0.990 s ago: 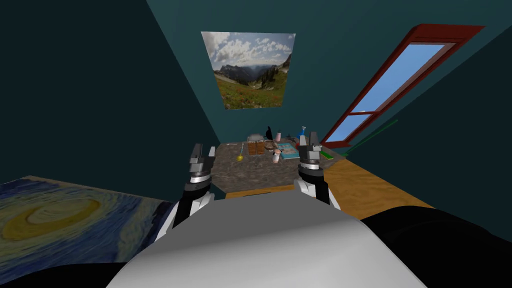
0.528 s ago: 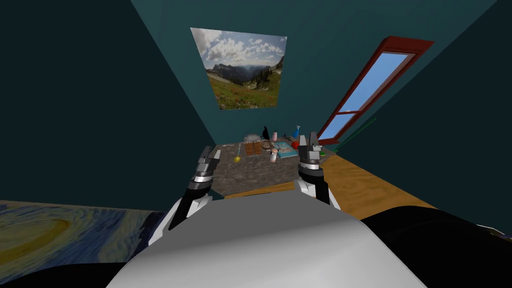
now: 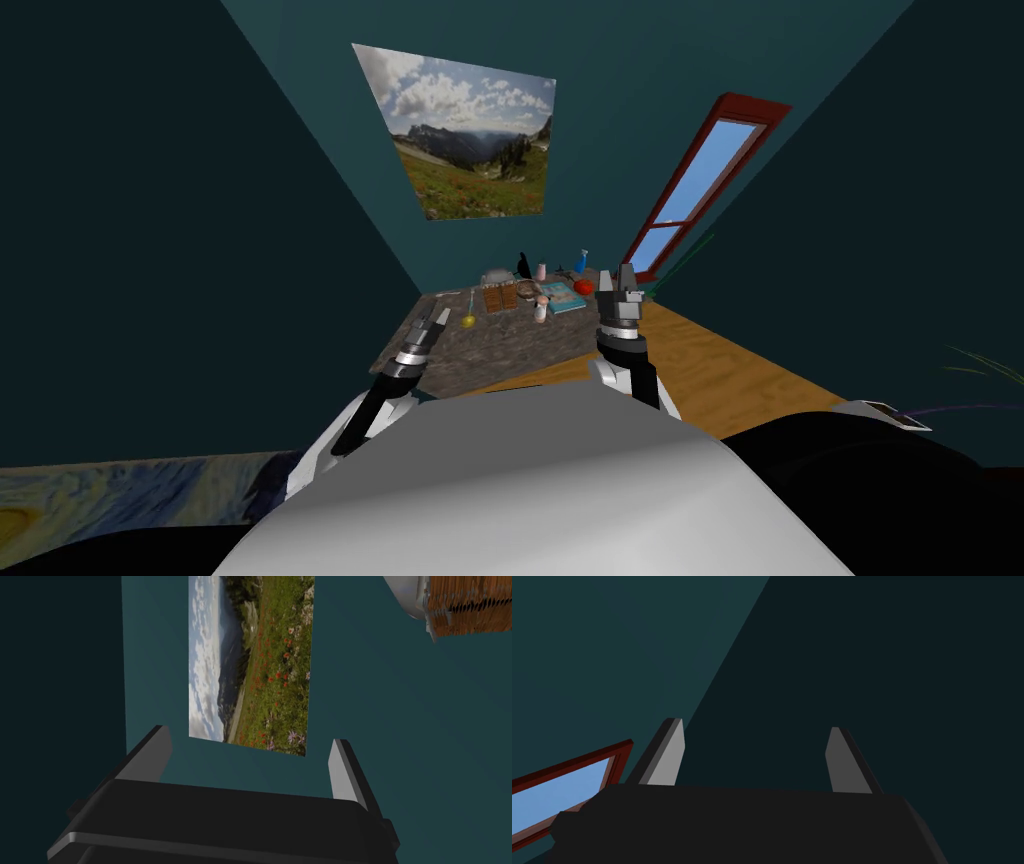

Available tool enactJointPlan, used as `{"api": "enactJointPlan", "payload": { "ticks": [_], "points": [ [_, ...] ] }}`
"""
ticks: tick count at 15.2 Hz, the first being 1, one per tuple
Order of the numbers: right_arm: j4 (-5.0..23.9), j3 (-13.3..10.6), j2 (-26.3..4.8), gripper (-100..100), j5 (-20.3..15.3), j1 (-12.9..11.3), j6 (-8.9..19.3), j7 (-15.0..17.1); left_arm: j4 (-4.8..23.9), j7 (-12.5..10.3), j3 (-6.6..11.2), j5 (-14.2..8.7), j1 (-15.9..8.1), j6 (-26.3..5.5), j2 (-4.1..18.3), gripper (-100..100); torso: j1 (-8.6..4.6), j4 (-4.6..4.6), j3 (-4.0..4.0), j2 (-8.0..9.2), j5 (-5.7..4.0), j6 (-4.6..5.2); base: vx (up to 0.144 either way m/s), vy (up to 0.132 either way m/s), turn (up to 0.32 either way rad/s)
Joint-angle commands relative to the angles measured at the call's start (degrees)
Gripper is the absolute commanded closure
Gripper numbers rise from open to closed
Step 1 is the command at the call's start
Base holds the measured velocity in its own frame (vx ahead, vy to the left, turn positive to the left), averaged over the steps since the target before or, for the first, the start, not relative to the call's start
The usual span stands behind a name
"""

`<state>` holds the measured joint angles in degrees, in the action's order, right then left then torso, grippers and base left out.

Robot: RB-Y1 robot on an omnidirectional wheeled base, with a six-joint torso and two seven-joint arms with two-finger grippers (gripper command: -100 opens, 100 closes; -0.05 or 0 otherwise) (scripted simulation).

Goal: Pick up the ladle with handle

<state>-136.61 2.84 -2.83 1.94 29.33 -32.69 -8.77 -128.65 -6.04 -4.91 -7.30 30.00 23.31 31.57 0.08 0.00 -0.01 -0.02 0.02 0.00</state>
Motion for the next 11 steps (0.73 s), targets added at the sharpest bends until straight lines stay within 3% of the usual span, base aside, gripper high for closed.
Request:
{"api": "enactJointPlan", "payload": {
  "ticks": [1, 3, 5, 6, 7, 9, 11],
  "points": [
    [0.0, 0.0, 0.0, 0, 0.0, 0.0, 0.0, 0.0, 1.3, -0.8, -0.72, -1.4, 0.1, -1.2, 2.9, -100, 0.00, 0.00, 0.00, 0.00, 0.00, 0.00, -0.003, 0.011, -0.163],
    [0.0, 0.0, 0.0, 0, 0.0, 0.0, 0.0, 0.0, 1.3, -0.8, -0.72, -1.4, 0.1, -1.2, 4.3, -100, 0.00, 0.00, 0.00, 0.00, 0.00, 0.03, -0.003, 0.013, -0.123],
    [0.0, 0.0, 0.0, 0, 0.0, 0.0, 0.0, 0.0, 2.5, -1.5, -1.49, -2.7, 0.1, -2.5, 7.6, -100, 0.00, 0.00, -0.01, -0.01, 0.00, 0.04, -0.002, 0.013, -0.189],
    [0.0, 0.0, 0.0, 0, 0.0, 0.0, 0.0, 0.0, 2.5, -1.5, -1.49, -2.7, 0.1, -2.5, 7.7, -100, 0.00, 0.00, 0.00, -0.01, 0.00, 0.03, -0.004, 0.015, -0.061],
    [0.0, 0.0, 0.0, 0, 0.0, 0.0, 0.0, 0.0, 3.6, -2.2, -2.29, -4.0, 0.2, -3.8, 9.8, -100, 0.00, 0.00, 0.00, 0.00, 0.00, 0.00, -0.005, 0.013, -0.154],
    [0.0, 0.0, 0.0, 0, 0.0, 0.0, 0.0, 0.0, 3.6, -2.2, -2.29, -4.0, 0.2, -3.8, 11.2, -100, 0.00, 0.00, 0.00, 0.00, 0.00, 0.03, -0.005, 0.014, -0.143],
    [0.0, 0.0, 0.0, 0, 0.0, 0.0, 0.0, 0.0, 4.8, -2.9, -3.11, -5.3, 0.2, -5.2, 14.1, -100, -0.01, 0.00, -0.01, -0.01, 0.00, 0.04, -0.004, 0.011, -0.200]
  ]
}}
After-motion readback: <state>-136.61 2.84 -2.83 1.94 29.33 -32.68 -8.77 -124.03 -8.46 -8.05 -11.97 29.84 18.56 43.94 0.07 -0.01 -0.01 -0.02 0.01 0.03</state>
